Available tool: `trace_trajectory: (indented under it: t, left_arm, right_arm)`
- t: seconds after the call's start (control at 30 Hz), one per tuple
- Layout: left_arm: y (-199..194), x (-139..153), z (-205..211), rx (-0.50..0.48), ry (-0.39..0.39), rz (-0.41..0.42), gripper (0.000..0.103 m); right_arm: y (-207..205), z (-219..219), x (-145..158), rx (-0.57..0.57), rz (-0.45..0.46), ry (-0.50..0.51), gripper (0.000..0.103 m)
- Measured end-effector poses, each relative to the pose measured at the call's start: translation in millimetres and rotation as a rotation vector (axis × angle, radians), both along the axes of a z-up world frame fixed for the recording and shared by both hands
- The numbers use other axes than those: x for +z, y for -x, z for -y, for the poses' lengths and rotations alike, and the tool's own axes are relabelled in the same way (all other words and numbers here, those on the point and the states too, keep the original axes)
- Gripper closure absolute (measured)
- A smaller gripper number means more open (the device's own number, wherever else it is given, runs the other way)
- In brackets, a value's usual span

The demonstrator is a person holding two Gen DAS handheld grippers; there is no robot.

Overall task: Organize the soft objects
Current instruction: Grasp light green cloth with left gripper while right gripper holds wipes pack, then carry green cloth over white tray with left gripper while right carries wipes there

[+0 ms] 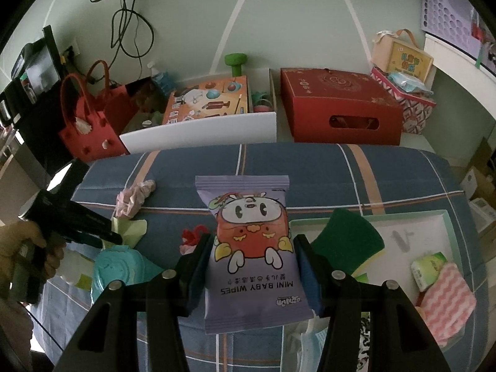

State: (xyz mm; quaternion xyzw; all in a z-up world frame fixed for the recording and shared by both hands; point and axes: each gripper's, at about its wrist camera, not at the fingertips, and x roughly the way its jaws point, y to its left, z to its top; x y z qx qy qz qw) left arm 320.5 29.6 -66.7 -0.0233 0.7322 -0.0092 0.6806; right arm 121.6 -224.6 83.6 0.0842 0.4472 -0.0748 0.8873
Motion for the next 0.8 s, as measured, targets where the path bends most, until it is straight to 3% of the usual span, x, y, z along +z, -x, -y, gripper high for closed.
trace_trajectory:
  t: [0.13, 0.2, 0.3, 0.53, 0.8]
  left_arm:
    - [5.0, 1.7, 5.2, 0.029, 0.007, 0.027, 0.072]
    - [11.6, 2.5, 7.0, 0.052, 0.020, 0.046, 0.084]
    - [22.6, 3.5, 8.6, 0.064, 0.032, 0.079, 0.094]
    - [57.1, 14.9, 3.0, 0.118, 0.096, 0.180, 0.096]
    - [106.6, 48.0, -5.8, 0.200, 0.232, 0.342, 0.097]
  right_arm:
    - [1.3, 2.6, 1.6, -0.009, 0.006, -0.007, 0.047]
    - [0.9, 2.4, 1.4, -0.004, 0.007, -0.015, 0.047]
    - [2.2, 2.8, 1.8, 0.000, 0.011, -0.025, 0.047]
    - [4.9, 8.6, 2.3, -0.016, 0.018, -0.043, 0.047]
    - [5.2, 9.1, 2.0, -0.014, 0.017, -0.053, 0.047]
